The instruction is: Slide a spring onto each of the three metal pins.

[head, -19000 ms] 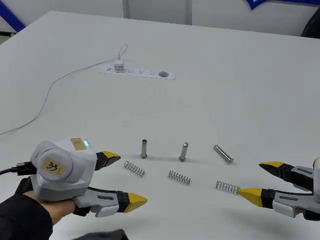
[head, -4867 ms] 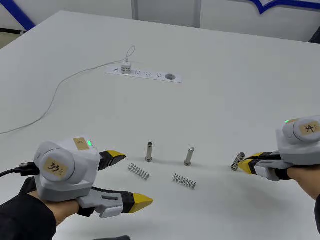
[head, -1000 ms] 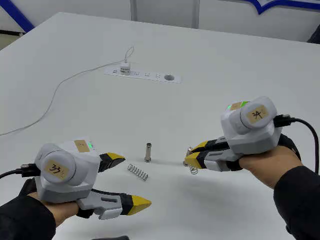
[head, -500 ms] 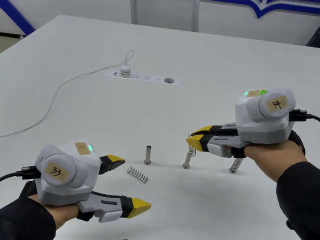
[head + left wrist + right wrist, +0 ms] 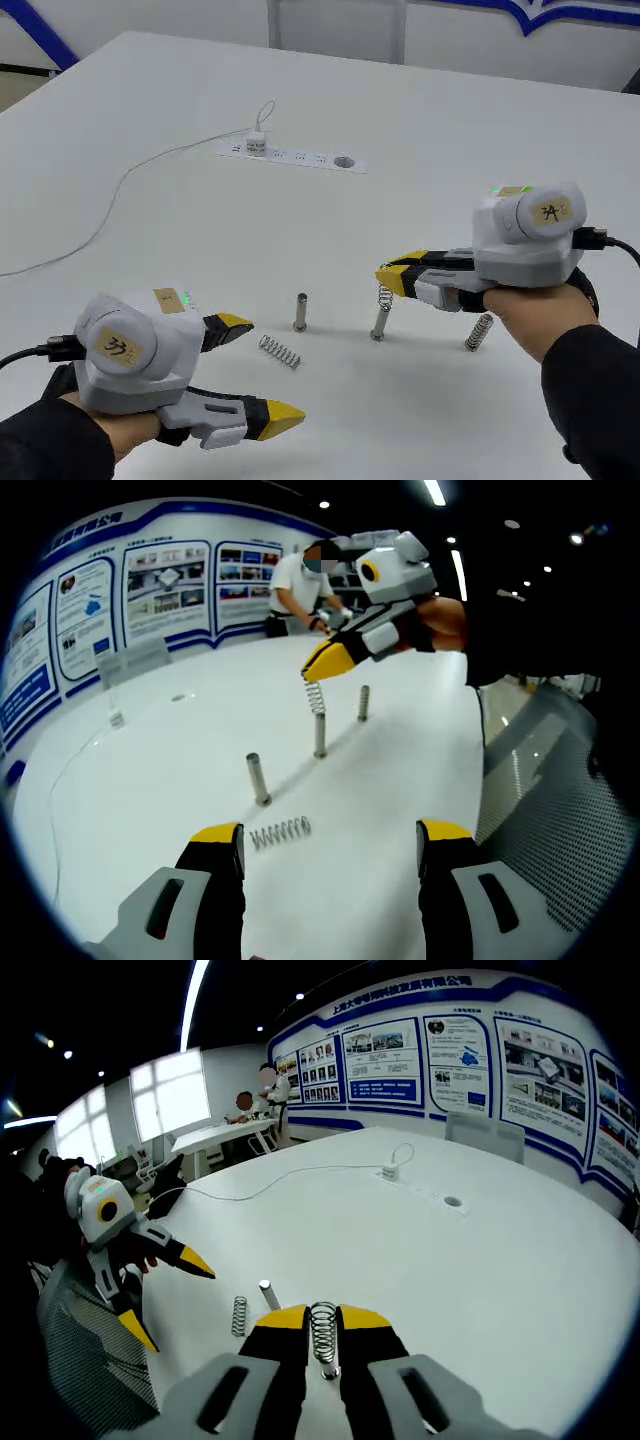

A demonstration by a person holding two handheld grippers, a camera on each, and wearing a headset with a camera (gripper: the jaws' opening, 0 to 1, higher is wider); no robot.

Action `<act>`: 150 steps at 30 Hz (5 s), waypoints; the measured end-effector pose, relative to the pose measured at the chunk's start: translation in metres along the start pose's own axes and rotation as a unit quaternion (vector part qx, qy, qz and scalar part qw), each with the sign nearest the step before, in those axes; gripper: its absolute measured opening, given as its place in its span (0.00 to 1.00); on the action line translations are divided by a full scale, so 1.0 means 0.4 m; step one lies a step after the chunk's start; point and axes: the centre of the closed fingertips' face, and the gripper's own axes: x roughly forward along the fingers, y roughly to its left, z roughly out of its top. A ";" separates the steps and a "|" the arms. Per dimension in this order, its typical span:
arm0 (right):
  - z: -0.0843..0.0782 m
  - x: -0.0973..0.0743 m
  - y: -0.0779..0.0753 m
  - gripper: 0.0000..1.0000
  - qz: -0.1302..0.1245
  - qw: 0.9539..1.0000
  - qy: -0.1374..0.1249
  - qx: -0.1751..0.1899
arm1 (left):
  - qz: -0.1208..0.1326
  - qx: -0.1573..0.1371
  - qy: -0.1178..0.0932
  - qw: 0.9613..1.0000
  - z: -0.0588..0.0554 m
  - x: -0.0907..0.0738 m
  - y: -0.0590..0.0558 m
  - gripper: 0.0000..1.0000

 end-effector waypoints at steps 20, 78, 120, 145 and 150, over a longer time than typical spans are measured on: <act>-0.052 0.000 -0.007 0.12 -0.001 1.000 -0.010 0.007 | -0.001 0.000 0.003 1.000 -0.005 0.002 0.000 0.72; -0.203 0.000 0.017 0.13 -0.014 0.997 0.081 -0.016 | -0.001 -0.003 -0.005 1.000 0.001 0.001 0.003 0.72; -0.178 0.169 0.255 0.17 0.095 0.987 0.108 -0.074 | 0.004 -0.005 -0.004 1.000 -0.002 -0.001 0.008 0.72; -0.184 0.187 0.253 0.12 0.081 0.987 0.112 -0.083 | -0.001 -0.005 -0.005 1.000 0.000 0.001 0.003 0.71; -0.166 0.168 0.239 0.12 0.072 0.987 0.108 -0.095 | -0.001 -0.004 -0.003 1.000 -0.001 0.002 0.001 0.71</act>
